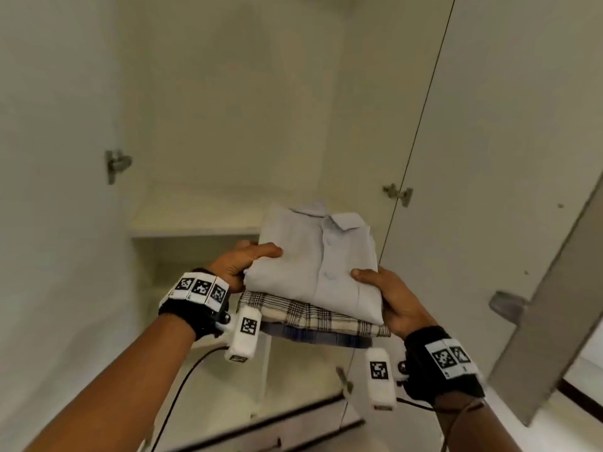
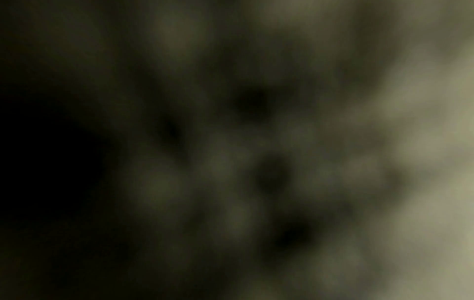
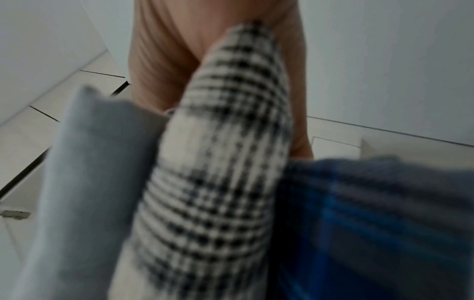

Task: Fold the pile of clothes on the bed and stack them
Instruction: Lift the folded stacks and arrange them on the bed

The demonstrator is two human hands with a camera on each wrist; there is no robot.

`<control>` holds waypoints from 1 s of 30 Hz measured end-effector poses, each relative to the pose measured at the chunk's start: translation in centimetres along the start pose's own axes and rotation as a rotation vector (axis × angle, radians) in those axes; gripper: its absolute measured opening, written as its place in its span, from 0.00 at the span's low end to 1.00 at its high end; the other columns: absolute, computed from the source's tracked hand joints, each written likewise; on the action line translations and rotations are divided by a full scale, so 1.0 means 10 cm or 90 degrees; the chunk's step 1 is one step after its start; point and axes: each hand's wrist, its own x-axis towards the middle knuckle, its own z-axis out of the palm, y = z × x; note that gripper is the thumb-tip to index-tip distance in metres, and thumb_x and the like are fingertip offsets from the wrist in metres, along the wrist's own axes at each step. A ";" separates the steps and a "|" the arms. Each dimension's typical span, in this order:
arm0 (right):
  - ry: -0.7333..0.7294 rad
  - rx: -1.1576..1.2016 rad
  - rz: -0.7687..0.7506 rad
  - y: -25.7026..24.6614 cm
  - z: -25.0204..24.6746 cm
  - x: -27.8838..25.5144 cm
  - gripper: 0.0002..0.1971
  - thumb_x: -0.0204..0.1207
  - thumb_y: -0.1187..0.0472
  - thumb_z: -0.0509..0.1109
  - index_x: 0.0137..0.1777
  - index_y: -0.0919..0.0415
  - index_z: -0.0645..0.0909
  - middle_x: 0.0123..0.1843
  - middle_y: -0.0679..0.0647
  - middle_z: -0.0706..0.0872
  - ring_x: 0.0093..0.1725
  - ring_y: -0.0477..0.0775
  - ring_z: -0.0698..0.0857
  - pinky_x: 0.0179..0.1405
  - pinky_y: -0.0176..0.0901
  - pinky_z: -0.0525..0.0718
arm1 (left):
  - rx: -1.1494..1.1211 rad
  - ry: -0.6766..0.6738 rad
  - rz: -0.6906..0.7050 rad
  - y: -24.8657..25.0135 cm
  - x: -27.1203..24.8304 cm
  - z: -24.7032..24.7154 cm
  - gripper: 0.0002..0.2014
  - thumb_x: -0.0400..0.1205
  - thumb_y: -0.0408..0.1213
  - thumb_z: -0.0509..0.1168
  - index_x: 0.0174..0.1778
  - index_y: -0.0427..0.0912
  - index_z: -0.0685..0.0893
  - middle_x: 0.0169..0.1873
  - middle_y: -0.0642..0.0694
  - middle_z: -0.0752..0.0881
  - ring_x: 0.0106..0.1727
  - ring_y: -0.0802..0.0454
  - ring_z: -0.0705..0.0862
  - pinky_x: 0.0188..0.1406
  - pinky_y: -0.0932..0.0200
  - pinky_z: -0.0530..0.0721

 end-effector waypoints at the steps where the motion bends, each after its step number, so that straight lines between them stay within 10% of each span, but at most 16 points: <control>1: -0.002 -0.003 -0.014 -0.16 -0.02 0.32 0.28 0.66 0.65 0.78 0.68 0.65 0.79 0.61 0.65 0.88 0.55 0.63 0.89 0.41 0.53 0.89 | -0.004 -0.021 0.012 0.16 0.30 0.04 0.21 0.68 0.29 0.77 0.56 0.27 0.82 0.49 0.31 0.87 0.40 0.42 0.90 0.35 0.51 0.89; 7: 0.007 -0.065 -0.032 -0.82 -0.23 2.15 0.29 0.63 0.65 0.81 0.66 0.68 0.81 0.57 0.64 0.90 0.56 0.64 0.88 0.50 0.55 0.89 | -0.019 -0.014 0.043 0.85 1.91 0.28 0.06 0.79 0.27 0.69 0.46 0.26 0.86 0.36 0.35 0.90 0.33 0.44 0.90 0.30 0.55 0.89; 15: -0.002 -0.163 0.065 -1.14 -0.55 4.62 0.12 0.72 0.68 0.71 0.55 0.67 0.83 0.44 0.62 0.88 0.39 0.60 0.86 0.30 0.42 0.86 | -0.041 0.069 0.050 1.01 4.07 0.39 0.03 0.78 0.25 0.68 0.43 0.28 0.85 0.37 0.35 0.88 0.31 0.47 0.88 0.28 0.60 0.88; 21: 0.028 -0.364 0.070 -1.36 -0.63 6.32 0.22 0.69 0.67 0.73 0.63 0.73 0.80 0.56 0.69 0.86 0.51 0.66 0.84 0.51 0.53 0.83 | 0.027 0.192 0.013 1.08 5.54 0.44 0.05 0.79 0.30 0.69 0.39 0.34 0.81 0.29 0.41 0.85 0.34 0.44 0.81 0.29 0.60 0.81; 26: 0.036 -0.474 0.072 -1.30 -0.72 7.29 0.26 0.68 0.66 0.73 0.67 0.74 0.78 0.59 0.69 0.84 0.56 0.68 0.83 0.58 0.54 0.83 | 0.029 0.209 -0.028 1.00 6.45 0.38 0.03 0.77 0.28 0.70 0.39 0.34 0.82 0.23 0.42 0.86 0.34 0.43 0.82 0.32 0.58 0.84; 30: -0.002 -0.594 0.058 -1.23 -0.68 7.64 0.24 0.73 0.66 0.72 0.67 0.75 0.75 0.59 0.65 0.82 0.56 0.63 0.81 0.43 0.43 0.80 | 0.051 0.206 -0.052 0.94 6.80 0.32 0.05 0.78 0.27 0.68 0.39 0.37 0.80 0.21 0.46 0.85 0.35 0.46 0.81 0.36 0.59 0.81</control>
